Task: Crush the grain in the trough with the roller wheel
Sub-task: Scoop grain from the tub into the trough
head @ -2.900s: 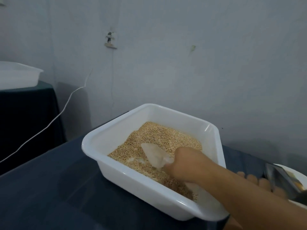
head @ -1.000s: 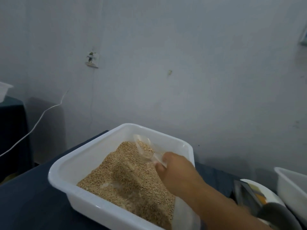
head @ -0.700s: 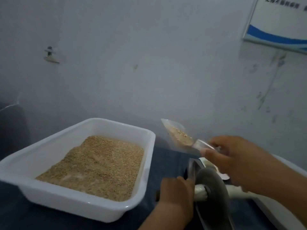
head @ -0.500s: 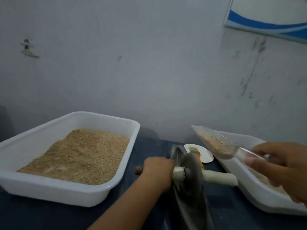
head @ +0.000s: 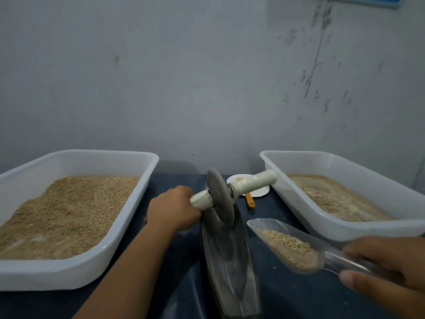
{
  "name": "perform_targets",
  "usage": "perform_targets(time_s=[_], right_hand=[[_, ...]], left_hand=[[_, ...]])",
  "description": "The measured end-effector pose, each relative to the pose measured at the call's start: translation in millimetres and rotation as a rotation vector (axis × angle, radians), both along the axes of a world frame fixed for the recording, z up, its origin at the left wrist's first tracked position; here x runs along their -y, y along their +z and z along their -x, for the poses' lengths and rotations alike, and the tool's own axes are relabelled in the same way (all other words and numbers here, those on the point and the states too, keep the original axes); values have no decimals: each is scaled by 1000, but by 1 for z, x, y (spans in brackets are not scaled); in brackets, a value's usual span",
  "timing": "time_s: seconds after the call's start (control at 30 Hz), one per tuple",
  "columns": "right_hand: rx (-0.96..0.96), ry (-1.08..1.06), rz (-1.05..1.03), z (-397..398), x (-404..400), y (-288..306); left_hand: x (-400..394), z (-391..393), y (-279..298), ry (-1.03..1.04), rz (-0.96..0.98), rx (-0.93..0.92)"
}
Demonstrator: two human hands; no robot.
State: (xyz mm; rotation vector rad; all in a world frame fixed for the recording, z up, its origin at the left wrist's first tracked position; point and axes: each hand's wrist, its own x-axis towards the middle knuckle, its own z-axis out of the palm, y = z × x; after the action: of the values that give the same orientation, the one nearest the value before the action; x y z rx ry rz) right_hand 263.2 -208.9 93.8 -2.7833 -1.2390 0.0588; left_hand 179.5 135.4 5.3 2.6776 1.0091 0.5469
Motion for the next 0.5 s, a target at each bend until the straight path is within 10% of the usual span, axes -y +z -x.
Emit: perform_targets(time_s=[0.5], right_hand=[[82, 13, 324, -6, -135, 22]], left_hand=[[-11, 0, 45, 116, 24, 347]])
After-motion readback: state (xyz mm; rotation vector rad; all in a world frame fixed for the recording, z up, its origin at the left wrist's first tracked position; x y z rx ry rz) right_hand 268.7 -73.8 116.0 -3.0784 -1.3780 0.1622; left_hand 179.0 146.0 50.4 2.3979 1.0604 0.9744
